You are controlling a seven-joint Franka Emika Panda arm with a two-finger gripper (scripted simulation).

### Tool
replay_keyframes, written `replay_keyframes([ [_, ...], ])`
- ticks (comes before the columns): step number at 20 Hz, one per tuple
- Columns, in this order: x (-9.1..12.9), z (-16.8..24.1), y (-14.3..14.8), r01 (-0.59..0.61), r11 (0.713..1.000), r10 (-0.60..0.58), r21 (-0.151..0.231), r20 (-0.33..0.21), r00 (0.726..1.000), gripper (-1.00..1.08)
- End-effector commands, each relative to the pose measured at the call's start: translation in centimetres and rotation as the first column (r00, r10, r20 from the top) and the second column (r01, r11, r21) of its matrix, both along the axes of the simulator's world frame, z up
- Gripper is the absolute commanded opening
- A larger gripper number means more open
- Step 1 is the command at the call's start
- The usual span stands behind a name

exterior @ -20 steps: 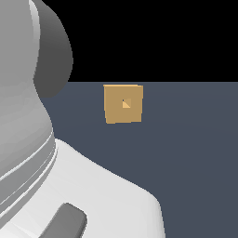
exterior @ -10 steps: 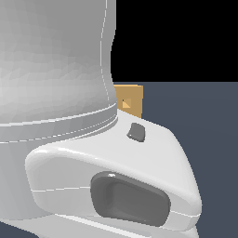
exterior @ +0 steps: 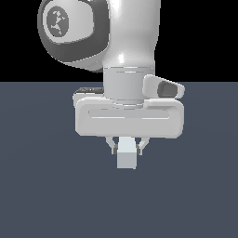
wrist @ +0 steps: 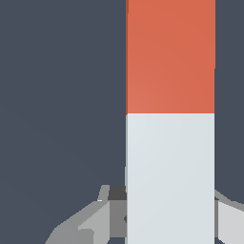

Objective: Insert the peg into the horizontal hole in a box.

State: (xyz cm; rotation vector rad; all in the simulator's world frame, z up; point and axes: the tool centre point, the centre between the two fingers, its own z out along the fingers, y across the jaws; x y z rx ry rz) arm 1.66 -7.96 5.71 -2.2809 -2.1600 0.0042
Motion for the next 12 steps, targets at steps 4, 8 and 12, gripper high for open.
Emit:
replay_keyframes([
  [4, 2.6, 2.0, 9.1, -0.112, 0.994, 0.112, 0.000, 0.002, 0.994, -1.00],
  [8, 3.6, 2.9, 14.0, -0.170, 0.985, 0.170, 0.000, 0.002, 0.985, -1.00],
  [12, 4.1, 3.5, 17.1, -0.207, 0.978, 0.207, 0.001, 0.002, 0.978, -1.00],
])
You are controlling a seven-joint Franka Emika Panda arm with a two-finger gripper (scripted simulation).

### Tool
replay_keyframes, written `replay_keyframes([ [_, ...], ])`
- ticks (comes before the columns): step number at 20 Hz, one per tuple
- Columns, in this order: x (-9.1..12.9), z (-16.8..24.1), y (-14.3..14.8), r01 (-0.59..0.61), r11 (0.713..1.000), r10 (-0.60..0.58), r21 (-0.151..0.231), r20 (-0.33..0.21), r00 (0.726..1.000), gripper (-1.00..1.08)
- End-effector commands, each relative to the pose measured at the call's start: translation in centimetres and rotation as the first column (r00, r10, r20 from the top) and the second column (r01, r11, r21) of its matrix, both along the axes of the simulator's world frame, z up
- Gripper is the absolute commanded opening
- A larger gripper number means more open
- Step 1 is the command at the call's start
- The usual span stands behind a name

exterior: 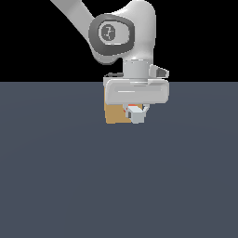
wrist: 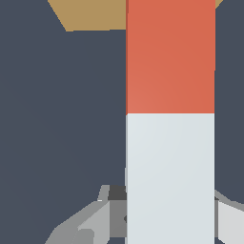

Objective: Insert the peg into the horizontal hole in a box.

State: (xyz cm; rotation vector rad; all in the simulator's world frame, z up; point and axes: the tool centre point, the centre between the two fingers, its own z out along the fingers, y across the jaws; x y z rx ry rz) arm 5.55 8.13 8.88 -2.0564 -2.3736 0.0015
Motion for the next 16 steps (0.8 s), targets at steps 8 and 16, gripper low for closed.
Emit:
replay_keyframes([
  [8, 0.47, 0.52, 2.10, -0.026, 1.000, 0.026, 0.000, 0.001, 1.000, -1.00],
  [16, 0.55, 0.65, 2.06, -0.028, 1.000, 0.028, 0.001, 0.003, 1.000, -1.00],
])
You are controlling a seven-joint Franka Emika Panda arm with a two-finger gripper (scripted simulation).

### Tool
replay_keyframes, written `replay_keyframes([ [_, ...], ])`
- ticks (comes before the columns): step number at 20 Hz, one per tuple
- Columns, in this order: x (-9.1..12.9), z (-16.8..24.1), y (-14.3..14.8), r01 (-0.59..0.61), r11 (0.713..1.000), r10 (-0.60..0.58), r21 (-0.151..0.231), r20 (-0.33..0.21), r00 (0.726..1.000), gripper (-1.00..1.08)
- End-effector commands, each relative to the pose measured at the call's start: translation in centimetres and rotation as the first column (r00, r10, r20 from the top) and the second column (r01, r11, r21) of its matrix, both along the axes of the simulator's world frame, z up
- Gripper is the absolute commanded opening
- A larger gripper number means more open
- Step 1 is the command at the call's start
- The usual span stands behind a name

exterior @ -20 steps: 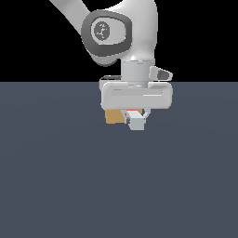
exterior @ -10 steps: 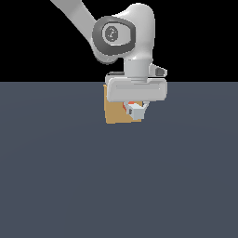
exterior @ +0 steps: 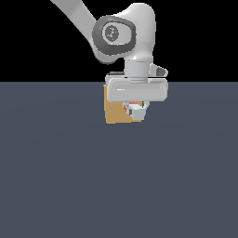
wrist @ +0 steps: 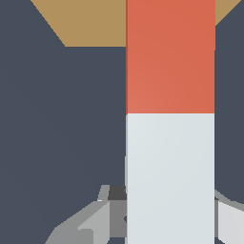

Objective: Insert the peg into the horizontal hole in a box.

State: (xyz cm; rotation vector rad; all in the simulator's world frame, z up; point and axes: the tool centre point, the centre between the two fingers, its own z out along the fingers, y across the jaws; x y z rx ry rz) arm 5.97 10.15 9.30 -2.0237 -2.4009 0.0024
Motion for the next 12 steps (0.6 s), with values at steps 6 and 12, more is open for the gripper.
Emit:
replay_keyframes([
  [6, 0.0, 0.1, 0.4, -0.001, 1.000, 0.001, 0.000, 0.001, 1.000, -1.00],
  [12, -0.7, 0.1, 3.8, -0.001, 1.000, 0.001, 0.000, 0.002, 1.000, -1.00],
])
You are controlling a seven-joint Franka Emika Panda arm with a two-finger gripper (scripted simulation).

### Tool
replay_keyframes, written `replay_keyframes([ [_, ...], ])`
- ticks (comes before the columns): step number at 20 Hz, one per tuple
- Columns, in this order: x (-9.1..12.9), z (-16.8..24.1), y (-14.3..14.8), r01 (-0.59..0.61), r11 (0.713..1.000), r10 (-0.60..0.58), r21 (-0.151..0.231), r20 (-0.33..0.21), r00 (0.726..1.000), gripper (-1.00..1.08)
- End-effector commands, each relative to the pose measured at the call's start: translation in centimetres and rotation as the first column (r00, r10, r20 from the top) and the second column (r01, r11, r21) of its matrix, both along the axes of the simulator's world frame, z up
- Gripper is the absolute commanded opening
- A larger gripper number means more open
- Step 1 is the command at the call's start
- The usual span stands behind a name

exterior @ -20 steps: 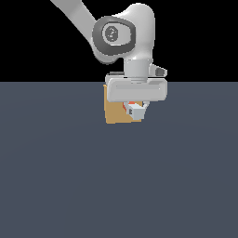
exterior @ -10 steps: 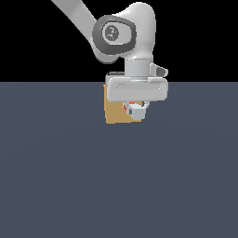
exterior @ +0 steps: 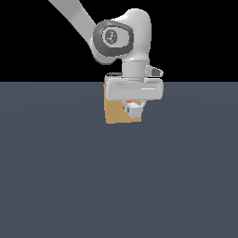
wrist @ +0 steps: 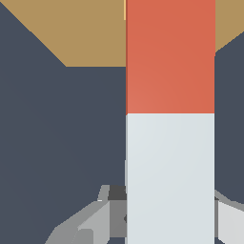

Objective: Insert the peg into the horizontal hole in a box.

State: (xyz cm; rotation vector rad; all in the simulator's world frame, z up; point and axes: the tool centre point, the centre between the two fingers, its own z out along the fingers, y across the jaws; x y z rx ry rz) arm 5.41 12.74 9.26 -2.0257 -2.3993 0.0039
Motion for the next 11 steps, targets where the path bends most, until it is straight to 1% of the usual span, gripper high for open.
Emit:
replay_keyframes([
  [1, -0.3, 0.2, 2.1, -0.003, 1.000, 0.003, 0.001, 0.003, 1.000, -1.00],
  [6, -0.9, 0.2, 5.7, -0.003, 1.000, 0.003, 0.002, 0.004, 1.000, -1.00],
  [11, -1.1, 0.3, 6.9, -0.003, 1.000, 0.003, 0.002, 0.005, 1.000, -1.00],
])
